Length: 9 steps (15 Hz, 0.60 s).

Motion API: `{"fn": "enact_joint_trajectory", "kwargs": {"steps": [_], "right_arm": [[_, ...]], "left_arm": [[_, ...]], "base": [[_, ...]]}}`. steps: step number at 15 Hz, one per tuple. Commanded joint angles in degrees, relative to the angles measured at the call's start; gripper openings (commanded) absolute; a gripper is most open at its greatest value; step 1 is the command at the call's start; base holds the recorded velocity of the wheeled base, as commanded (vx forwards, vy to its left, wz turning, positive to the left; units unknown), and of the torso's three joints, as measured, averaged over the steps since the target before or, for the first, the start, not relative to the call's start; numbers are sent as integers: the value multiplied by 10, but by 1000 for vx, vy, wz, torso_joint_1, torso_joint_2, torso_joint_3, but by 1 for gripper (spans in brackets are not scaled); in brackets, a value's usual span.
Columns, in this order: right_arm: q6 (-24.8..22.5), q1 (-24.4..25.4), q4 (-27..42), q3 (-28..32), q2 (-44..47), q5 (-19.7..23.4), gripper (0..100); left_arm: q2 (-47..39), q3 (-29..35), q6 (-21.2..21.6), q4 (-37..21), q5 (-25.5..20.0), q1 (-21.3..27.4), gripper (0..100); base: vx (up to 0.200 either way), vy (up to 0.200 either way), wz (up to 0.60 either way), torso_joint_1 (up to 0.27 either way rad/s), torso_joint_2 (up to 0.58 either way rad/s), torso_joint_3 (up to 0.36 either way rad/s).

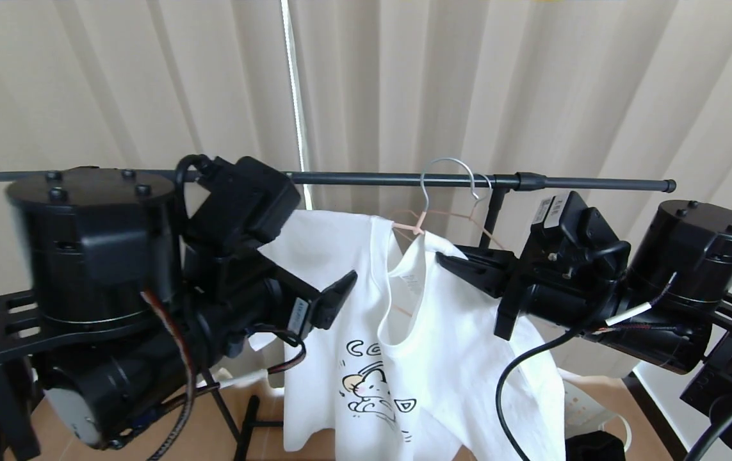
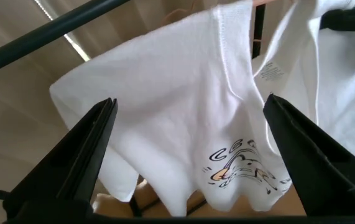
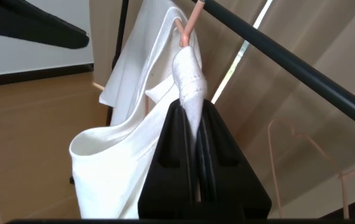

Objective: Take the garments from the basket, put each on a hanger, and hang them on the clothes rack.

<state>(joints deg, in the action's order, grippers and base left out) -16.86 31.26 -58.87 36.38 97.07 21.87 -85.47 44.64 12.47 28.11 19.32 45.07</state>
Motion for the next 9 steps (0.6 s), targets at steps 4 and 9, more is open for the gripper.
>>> {"fn": "enact_joint_trajectory", "kwargs": {"steps": [4,9], "right_arm": [[1,-25,-1,-4,-1,34,0],[2,-48,-1,-14,-13,92,0]], "left_arm": [[84,-69,-50,0,-116,-134,100],[69,-76,-60,0,-307,-301,100]], "base": [[0,0,0,0,0,0],[0,0,0,0,0,0]]}}
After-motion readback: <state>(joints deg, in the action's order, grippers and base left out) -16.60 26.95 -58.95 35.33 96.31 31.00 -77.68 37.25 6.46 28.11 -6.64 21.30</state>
